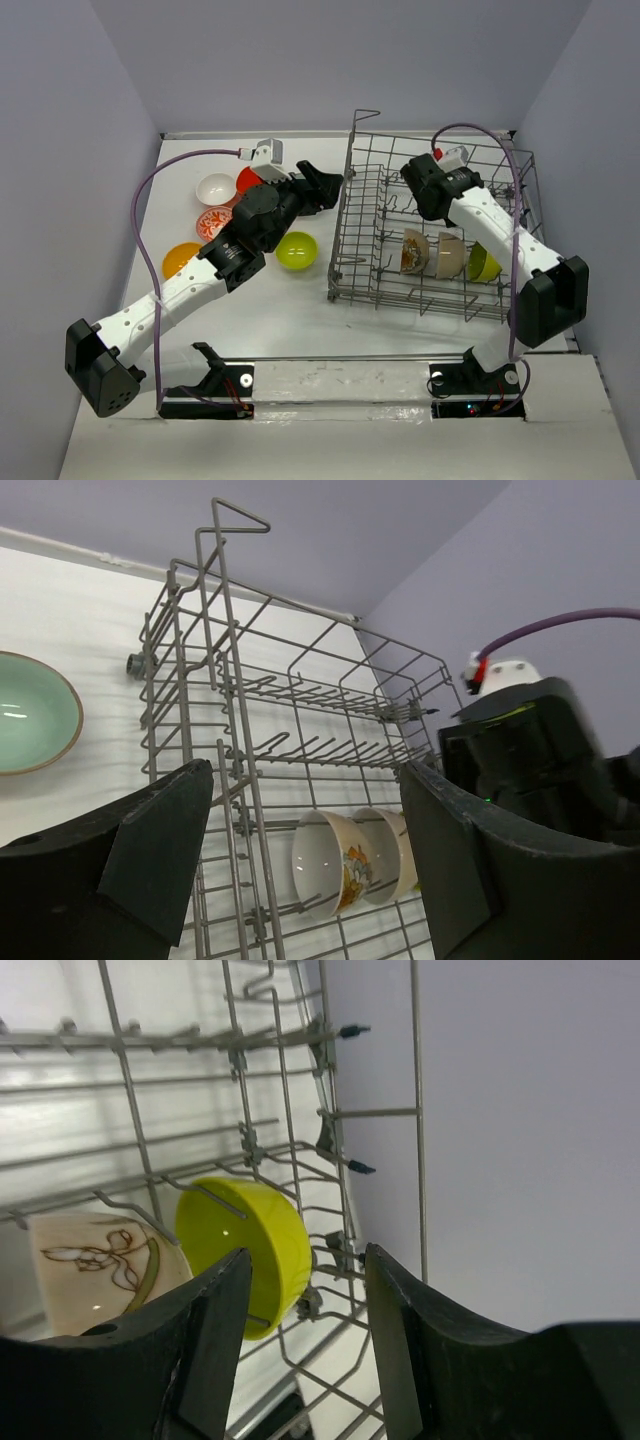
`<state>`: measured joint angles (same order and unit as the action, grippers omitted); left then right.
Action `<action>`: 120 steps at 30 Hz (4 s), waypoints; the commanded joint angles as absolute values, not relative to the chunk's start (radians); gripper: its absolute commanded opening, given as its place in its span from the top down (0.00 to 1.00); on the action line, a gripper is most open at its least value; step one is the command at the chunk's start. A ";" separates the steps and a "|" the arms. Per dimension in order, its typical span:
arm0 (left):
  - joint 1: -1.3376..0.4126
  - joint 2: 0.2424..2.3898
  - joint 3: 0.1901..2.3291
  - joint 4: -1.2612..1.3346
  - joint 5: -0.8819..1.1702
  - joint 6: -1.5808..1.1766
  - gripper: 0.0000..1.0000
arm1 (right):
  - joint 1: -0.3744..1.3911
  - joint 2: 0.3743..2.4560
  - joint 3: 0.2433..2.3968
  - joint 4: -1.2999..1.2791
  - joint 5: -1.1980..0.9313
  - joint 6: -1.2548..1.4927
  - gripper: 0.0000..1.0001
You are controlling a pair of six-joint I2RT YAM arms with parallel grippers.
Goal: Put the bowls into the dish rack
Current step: Insert the bowl into the dish rack, then pick up the bowl from the corner of the board.
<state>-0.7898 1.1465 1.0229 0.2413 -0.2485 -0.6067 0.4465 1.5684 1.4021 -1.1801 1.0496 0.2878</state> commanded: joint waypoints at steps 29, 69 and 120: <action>-0.207 1.183 0.827 -0.195 -0.491 -1.018 0.18 | 0.453 1.042 1.379 -0.858 0.166 0.344 0.40; -0.094 1.356 0.867 -0.155 -0.376 -0.924 0.21 | 0.453 0.954 1.279 -0.822 0.075 0.350 0.39; -0.678 1.241 0.776 -0.264 -0.468 -1.049 0.27 | 0.453 0.974 1.259 -0.824 0.117 0.339 0.38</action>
